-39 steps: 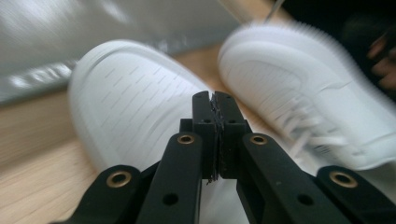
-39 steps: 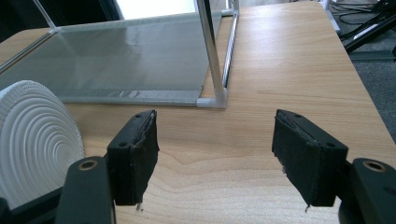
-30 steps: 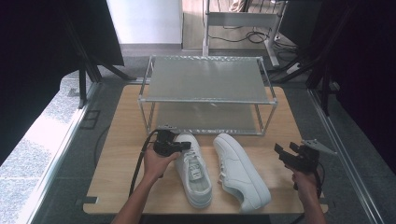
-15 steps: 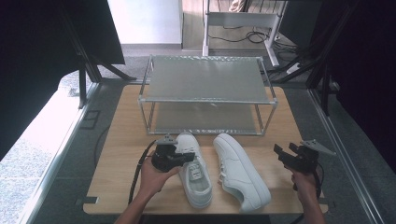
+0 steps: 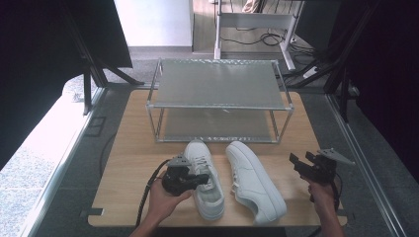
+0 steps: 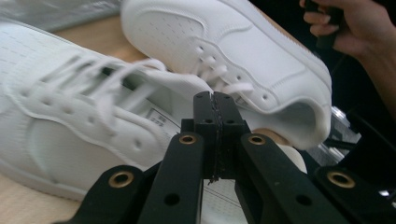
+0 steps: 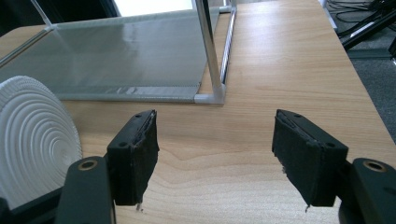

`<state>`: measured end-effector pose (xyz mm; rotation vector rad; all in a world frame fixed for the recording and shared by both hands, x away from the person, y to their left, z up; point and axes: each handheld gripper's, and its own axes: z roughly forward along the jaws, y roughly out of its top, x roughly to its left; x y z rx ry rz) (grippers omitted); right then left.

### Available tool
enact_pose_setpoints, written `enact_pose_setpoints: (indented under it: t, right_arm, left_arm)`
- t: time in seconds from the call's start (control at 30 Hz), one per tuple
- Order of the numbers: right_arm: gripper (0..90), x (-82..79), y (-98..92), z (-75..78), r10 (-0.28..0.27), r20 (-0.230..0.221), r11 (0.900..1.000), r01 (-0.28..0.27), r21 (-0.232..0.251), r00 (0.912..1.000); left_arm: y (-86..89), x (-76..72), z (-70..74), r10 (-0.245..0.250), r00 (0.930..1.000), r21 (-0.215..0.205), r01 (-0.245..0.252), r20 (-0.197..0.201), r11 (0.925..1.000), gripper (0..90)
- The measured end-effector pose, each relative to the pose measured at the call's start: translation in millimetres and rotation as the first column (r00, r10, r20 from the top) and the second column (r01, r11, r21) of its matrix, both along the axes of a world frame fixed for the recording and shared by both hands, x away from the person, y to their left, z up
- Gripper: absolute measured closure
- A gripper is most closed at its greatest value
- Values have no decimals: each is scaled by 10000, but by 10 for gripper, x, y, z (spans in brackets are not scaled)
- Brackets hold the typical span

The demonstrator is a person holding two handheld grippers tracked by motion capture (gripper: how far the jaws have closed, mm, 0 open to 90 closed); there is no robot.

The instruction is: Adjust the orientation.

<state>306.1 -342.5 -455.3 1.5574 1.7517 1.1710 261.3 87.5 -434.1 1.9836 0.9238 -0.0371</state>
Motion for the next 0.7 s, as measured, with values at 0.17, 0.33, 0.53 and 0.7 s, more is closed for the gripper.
enact_pose_setpoints:
  t: [0.17, 0.33, 0.53, 0.7]
  right_arm:
    - [314, 3, 17, -13, 81, -57, 9999, -81, -91, 10000]
    - [314, 9, 21, -29, 89, -100, 9999, -90, -96, 9999]
    - [314, 12, 27, -43, 89, -138, 9999, -91, -101, 9999]
    - [314, 12, 14, -45, 54, -160, 9999, -55, -106, 9999]
  left_arm:
    - [-127, -29, -141, -218, 9995, 614, 233, -241, 9978, 899]
    - [-101, -14, -248, -186, 9983, 723, 226, -547, 9971, 900]
    - [-60, -16, -228, -121, 9991, 1092, 164, -404, 9939, 900]
    - [133, -15, -237, 283, 9988, 1031, -239, -410, 9944, 900]
